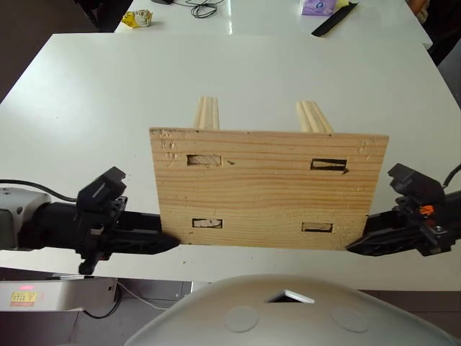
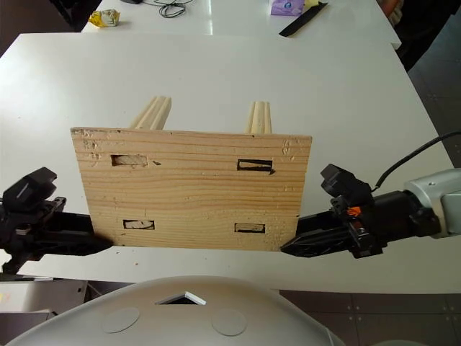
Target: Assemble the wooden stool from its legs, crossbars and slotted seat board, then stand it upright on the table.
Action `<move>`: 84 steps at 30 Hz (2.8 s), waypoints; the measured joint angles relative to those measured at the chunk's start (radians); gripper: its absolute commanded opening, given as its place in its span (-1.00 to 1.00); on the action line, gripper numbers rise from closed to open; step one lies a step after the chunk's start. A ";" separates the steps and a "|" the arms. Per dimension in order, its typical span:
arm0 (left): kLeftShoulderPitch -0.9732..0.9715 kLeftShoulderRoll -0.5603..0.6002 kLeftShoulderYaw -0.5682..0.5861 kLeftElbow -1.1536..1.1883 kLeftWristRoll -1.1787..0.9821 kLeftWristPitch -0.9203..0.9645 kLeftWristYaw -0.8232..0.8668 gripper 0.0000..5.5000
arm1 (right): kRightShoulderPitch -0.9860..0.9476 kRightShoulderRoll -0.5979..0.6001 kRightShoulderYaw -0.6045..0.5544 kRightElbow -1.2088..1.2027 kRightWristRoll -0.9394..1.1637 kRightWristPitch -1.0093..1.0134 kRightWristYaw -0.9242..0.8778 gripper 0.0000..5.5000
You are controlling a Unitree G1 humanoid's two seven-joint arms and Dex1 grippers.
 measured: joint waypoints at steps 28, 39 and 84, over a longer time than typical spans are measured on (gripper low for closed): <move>-0.397 0.233 -0.641 0.365 -0.509 -0.047 0.300 -0.21 | 0.792 -0.646 -0.219 0.277 0.340 -0.640 0.179 -0.34; -0.522 0.193 -0.703 0.498 -0.492 0.109 0.399 0.39 | 0.733 -0.622 -0.250 0.275 0.324 -0.484 0.188 0.24; 0.298 -0.452 -0.312 0.283 1.062 -1.692 -0.102 0.96 | 0.534 0.360 0.210 -0.017 -1.036 -1.126 -0.119 0.96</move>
